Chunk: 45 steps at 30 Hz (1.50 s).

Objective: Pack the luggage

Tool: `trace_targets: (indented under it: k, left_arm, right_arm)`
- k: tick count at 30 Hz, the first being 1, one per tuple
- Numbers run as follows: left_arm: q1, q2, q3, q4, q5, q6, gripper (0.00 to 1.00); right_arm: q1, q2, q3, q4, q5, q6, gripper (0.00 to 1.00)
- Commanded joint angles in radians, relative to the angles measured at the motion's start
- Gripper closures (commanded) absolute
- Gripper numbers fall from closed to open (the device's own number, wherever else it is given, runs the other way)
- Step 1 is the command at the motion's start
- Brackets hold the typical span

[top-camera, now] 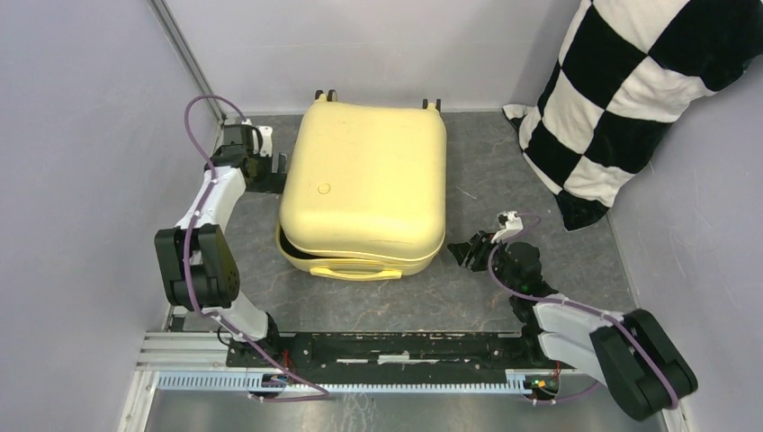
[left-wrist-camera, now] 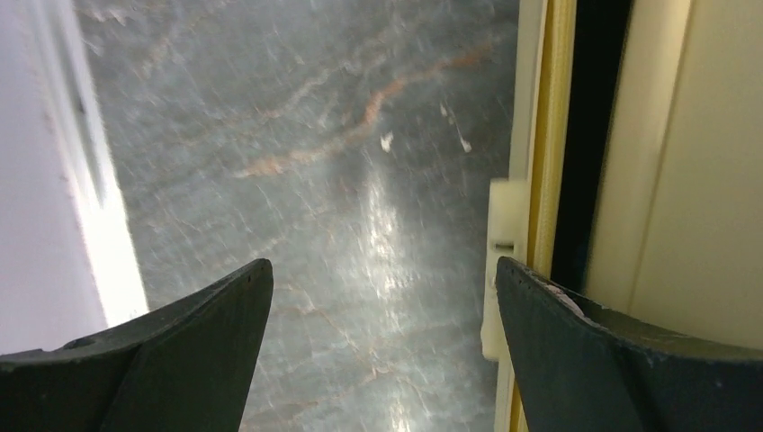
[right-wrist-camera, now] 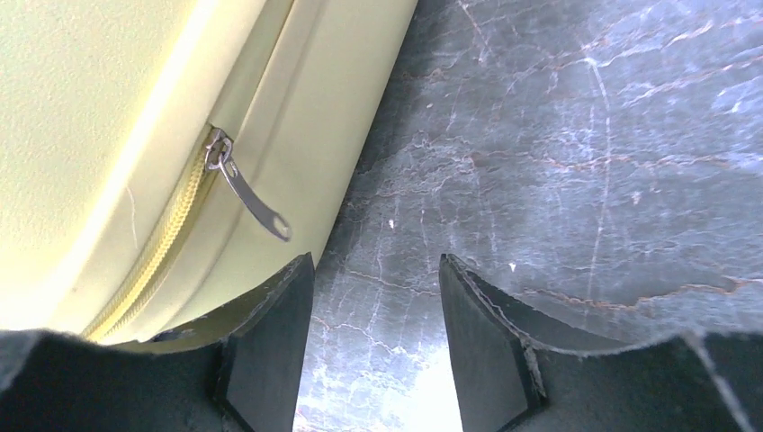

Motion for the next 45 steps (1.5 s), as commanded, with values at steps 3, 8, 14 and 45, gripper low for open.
trace_targets:
  k: [3,8,14,45]
  left_arm:
    - [0.083,-0.174,-0.026,-0.197,0.302,0.041,0.00]
    - [0.100,-0.316,-0.050,-0.326,0.424,0.082,0.00]
    - [0.102,-0.409,-0.063,-0.355,0.489,0.050,0.00]
    - [0.396,-0.297,-0.016,-0.222,0.316,0.067,0.03]
  right_arm:
    - [0.001,-0.170,-0.004,-0.223,0.025,-0.130,0.40]
    - [0.054,-0.183,-0.009,-0.133,-0.106,-0.129,0.40]
    - [0.158,-0.175,0.022,-0.076,-0.091,-0.083,0.41]
    - [0.290,-0.001,0.281,-0.237,-0.051,-0.176,0.35]
